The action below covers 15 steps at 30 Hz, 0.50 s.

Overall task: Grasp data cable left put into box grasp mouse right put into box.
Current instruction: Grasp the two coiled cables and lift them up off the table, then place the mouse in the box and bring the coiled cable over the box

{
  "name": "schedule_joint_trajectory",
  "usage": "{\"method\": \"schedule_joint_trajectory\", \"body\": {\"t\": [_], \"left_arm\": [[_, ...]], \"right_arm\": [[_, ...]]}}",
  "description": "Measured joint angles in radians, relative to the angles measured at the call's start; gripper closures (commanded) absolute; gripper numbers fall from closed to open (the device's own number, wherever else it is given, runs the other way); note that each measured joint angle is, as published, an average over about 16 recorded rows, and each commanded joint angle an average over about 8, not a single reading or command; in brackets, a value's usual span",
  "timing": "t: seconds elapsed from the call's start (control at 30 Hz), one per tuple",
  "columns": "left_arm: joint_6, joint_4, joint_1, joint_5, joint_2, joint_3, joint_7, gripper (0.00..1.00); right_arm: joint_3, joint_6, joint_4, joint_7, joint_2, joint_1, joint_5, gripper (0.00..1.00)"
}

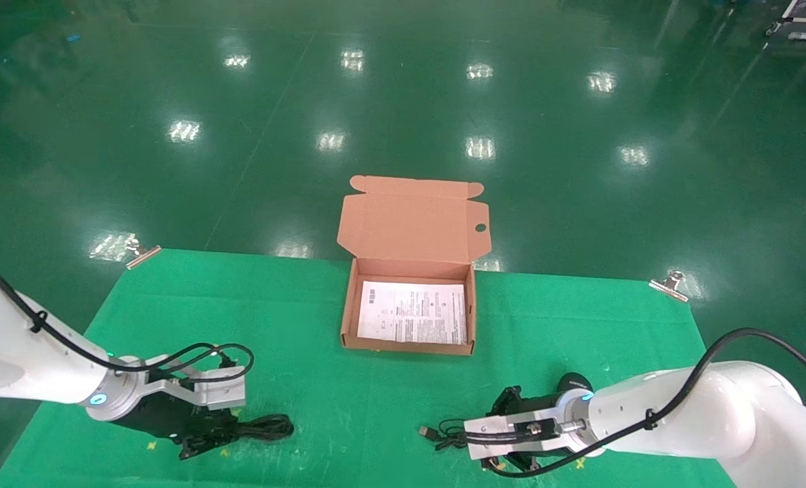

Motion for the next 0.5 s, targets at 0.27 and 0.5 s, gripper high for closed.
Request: {"method": "schedule_joint_trajectory", "body": {"t": [0.27,0.5], "left_arm": [[-0.001,-0.011,-0.003,0.001,-0.003,0.001,0.006,1.0],[-0.011,-0.082,-0.024,0.002,-0.031,-0.005,0.018,1.0]], "right_arm": [[0.008,-0.002,0.014,0.013,0.013,0.003,0.004,1.0],[0.048,-0.014,0.108,0.092,0.085,0.026,0.01,1.0]]}}
